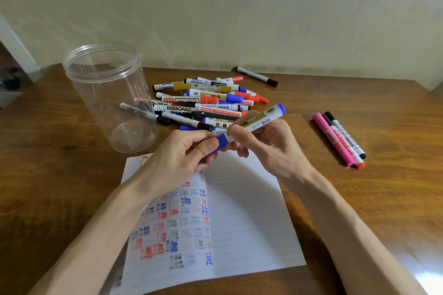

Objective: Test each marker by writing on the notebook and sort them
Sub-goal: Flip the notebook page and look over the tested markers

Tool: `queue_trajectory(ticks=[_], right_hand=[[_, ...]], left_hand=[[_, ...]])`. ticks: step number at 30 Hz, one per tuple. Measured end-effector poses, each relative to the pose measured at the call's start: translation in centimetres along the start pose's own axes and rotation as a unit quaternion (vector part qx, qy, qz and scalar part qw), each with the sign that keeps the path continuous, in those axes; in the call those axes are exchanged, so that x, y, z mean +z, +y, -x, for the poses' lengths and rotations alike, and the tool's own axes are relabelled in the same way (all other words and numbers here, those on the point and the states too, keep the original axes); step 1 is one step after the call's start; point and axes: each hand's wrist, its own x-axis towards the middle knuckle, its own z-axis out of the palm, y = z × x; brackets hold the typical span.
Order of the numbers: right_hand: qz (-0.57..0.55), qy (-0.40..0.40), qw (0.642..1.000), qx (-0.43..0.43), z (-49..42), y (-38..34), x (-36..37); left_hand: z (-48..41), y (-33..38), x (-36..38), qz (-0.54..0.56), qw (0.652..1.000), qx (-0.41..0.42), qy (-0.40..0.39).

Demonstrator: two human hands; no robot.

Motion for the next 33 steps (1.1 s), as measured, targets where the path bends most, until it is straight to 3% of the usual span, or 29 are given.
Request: queue_trajectory(ticks=[3, 7, 12, 25, 33], right_hand=[[-0.009, 0.019, 1.000, 0.019, 0.1, 0.3, 0.4], [-0.088, 0.106, 0.988, 0.064, 0.2, 1.6, 3.2], [-0.053, 0.133, 0.987, 0.070, 0.1, 1.4, 3.7], [-0.024, 0.053, 0.997, 0.047, 0.3, 0.5, 1.6], [-0.012, 0.020, 0.999, 0.036, 0.3, -0.1, 1.1]], left_hand=[[0.0, -0.2, 0.0, -0.013, 1.000, -0.011, 0.012], [0.2, -1.4, 0.0, -0.167, 0.982, 0.004, 0.088], [0.3, -1.7, -0.1, -0.248, 0.965, 0.035, 0.084], [0.1, -0.5, -0.2, -0.073, 0.997, -0.007, 0.012], [0.2, -0.5, -0.6, -0.051, 0.998, -0.026, -0.025]])
